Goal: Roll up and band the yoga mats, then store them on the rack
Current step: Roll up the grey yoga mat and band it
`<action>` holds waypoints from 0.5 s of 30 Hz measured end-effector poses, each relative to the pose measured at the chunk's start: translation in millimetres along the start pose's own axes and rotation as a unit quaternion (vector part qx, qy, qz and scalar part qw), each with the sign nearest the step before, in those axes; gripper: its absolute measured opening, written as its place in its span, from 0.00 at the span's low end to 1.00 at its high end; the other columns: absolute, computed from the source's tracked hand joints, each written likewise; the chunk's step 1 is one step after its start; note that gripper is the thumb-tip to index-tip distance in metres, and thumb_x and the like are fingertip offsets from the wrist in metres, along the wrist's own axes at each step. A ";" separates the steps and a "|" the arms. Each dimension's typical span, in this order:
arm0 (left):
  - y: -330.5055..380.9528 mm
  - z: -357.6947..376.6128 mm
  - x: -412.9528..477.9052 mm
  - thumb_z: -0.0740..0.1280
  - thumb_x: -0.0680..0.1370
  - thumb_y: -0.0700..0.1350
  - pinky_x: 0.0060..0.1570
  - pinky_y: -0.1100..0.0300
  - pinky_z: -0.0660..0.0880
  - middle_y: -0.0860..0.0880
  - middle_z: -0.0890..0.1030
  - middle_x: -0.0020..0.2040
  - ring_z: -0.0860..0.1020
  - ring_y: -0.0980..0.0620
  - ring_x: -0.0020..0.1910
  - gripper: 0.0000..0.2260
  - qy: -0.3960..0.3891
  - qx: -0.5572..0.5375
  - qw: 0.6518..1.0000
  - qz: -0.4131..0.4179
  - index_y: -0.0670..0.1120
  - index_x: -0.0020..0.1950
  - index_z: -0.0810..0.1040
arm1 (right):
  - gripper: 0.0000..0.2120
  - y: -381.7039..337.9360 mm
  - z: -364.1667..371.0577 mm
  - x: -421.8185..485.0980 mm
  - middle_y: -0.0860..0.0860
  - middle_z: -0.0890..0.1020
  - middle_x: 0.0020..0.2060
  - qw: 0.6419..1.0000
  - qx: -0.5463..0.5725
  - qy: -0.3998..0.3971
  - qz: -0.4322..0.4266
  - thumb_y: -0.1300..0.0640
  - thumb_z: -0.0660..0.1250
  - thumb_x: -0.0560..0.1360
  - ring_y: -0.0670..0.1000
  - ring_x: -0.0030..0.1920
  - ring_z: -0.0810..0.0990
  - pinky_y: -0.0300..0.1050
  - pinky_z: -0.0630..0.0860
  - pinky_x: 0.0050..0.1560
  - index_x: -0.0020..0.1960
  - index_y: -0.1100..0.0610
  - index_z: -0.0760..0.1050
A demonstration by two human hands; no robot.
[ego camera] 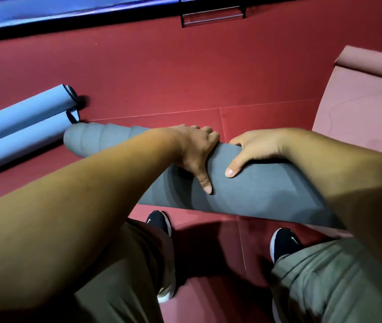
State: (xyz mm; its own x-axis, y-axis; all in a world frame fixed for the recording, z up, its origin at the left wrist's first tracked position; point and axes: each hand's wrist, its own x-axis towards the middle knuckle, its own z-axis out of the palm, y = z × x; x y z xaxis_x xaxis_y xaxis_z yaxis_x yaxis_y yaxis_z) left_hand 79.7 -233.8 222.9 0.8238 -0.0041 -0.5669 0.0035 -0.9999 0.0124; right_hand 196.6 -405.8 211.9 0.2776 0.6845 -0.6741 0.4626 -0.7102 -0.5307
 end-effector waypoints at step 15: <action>-42.2 3.9 33.2 0.79 0.49 0.76 0.51 0.47 0.79 0.50 0.80 0.52 0.79 0.42 0.50 0.48 0.148 -0.175 0.964 -0.134 0.50 0.57 0.70 | 0.40 0.3 -16.0 21.7 0.51 0.76 0.66 0.908 -0.164 0.384 0.008 0.27 0.74 0.66 0.60 0.67 0.74 0.56 0.70 0.70 0.71 0.46 0.75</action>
State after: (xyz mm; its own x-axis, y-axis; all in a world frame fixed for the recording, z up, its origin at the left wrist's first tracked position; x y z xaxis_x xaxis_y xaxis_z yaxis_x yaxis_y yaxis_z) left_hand 104.6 -191.8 200.3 0.8919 0.3095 -0.3297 0.3874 -0.8991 0.2040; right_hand 216.2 -388.5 205.3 0.7341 0.6768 -0.0552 0.6444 -0.7199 -0.2577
